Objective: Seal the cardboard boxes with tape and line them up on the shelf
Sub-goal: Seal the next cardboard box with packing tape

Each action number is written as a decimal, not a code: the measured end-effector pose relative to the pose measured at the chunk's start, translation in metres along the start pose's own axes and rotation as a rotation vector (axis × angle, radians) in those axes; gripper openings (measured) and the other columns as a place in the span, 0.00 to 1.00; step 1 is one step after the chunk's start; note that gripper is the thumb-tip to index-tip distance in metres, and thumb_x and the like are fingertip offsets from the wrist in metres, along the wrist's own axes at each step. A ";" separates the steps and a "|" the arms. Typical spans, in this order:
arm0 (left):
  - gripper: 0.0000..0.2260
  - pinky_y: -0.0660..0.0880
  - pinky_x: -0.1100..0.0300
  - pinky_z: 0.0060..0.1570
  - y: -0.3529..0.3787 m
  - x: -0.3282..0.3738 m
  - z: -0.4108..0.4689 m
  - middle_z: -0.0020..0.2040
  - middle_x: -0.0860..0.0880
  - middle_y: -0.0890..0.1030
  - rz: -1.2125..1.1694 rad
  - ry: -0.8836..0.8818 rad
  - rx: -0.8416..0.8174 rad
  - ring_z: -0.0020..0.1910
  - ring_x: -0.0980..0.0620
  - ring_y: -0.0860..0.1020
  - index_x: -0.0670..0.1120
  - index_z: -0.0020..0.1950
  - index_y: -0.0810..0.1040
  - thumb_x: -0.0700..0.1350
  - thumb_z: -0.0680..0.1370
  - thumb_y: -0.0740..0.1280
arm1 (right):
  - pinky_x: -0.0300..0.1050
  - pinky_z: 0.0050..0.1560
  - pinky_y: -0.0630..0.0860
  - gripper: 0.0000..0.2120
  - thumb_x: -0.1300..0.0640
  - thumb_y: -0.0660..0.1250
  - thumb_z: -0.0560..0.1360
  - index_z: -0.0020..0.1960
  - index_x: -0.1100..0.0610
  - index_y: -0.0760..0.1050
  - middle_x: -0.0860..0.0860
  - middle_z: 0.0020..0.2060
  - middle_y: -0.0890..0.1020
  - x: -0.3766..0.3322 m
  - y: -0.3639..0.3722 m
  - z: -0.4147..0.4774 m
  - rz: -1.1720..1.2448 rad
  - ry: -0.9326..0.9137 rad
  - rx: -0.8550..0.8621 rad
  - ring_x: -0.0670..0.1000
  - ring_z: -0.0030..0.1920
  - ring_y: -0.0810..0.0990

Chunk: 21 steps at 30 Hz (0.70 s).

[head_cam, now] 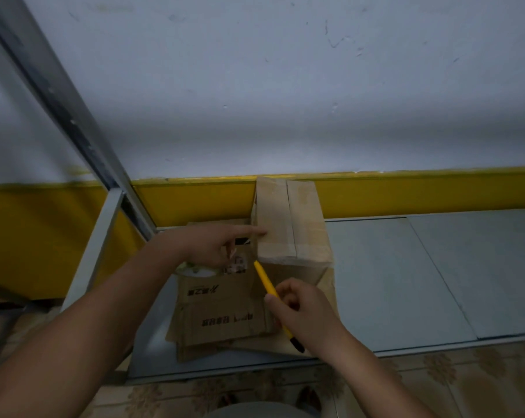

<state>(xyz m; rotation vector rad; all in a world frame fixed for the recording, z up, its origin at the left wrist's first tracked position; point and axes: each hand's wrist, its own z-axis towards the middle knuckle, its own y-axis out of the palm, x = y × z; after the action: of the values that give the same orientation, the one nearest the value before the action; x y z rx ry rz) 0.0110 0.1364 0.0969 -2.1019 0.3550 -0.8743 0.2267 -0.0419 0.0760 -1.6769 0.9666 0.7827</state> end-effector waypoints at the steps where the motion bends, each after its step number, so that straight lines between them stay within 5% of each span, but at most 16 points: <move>1: 0.41 0.82 0.46 0.49 -0.001 0.000 0.000 0.53 0.55 0.80 -0.004 -0.008 -0.010 0.49 0.53 0.80 0.78 0.78 0.50 0.43 0.82 0.69 | 0.45 0.38 0.77 0.09 0.43 0.68 0.80 0.51 0.47 0.79 0.50 0.33 0.82 -0.004 0.002 0.002 0.024 0.015 -0.009 0.45 0.34 0.80; 10: 0.36 0.80 0.47 0.43 -0.004 0.005 -0.003 0.47 0.55 0.80 0.065 -0.063 0.018 0.42 0.52 0.79 0.79 0.78 0.51 0.48 0.84 0.67 | 0.52 0.46 0.80 0.15 0.45 0.65 0.82 0.50 0.56 0.82 0.56 0.35 0.86 -0.030 0.006 0.016 0.204 0.106 -0.059 0.51 0.35 0.84; 21: 0.35 0.74 0.55 0.39 -0.009 0.013 0.003 0.47 0.56 0.78 0.181 -0.078 0.034 0.42 0.56 0.77 0.74 0.81 0.54 0.45 0.84 0.67 | 0.42 0.25 0.74 0.16 0.49 0.63 0.84 0.55 0.63 0.79 0.60 0.35 0.83 -0.055 -0.005 0.031 0.371 0.251 -0.159 0.55 0.27 0.78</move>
<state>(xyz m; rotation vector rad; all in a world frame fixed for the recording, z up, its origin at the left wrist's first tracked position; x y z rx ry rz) 0.0216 0.1374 0.1088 -2.0301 0.4774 -0.6855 0.2039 0.0010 0.1169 -1.7858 1.4513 0.9248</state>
